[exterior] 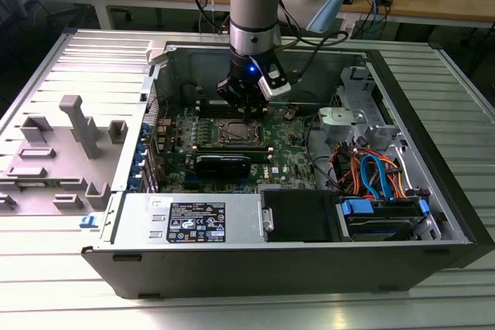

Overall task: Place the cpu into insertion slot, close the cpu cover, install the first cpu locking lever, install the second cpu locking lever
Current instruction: 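Install the first cpu locking lever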

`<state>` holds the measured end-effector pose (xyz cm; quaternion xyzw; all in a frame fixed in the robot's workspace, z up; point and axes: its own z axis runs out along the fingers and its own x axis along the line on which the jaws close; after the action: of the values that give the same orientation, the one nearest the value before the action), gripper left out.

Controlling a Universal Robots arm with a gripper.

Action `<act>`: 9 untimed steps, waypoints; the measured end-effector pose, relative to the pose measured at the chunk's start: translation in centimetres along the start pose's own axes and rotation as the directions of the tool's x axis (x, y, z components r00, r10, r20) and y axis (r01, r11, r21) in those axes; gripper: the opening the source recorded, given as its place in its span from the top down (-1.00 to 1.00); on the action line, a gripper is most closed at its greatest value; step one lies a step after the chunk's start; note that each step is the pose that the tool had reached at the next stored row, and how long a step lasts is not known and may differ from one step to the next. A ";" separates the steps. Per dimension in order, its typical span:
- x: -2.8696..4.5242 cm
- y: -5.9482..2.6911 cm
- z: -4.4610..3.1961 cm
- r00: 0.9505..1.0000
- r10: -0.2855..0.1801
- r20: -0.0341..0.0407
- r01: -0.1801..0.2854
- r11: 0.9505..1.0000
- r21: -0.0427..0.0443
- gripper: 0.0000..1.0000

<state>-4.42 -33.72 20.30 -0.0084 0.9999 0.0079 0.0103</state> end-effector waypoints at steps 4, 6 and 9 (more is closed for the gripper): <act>0.00 0.01 -0.03 1.000 0.000 0.000 0.000 1.000 -0.007 0.79; 0.00 0.02 -0.09 1.000 0.000 0.000 0.000 1.000 -0.009 0.79; -0.01 0.02 -0.48 1.000 0.000 0.000 0.000 1.000 -0.009 0.79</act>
<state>-4.42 -33.71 20.78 -0.0084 0.9998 0.0122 0.0103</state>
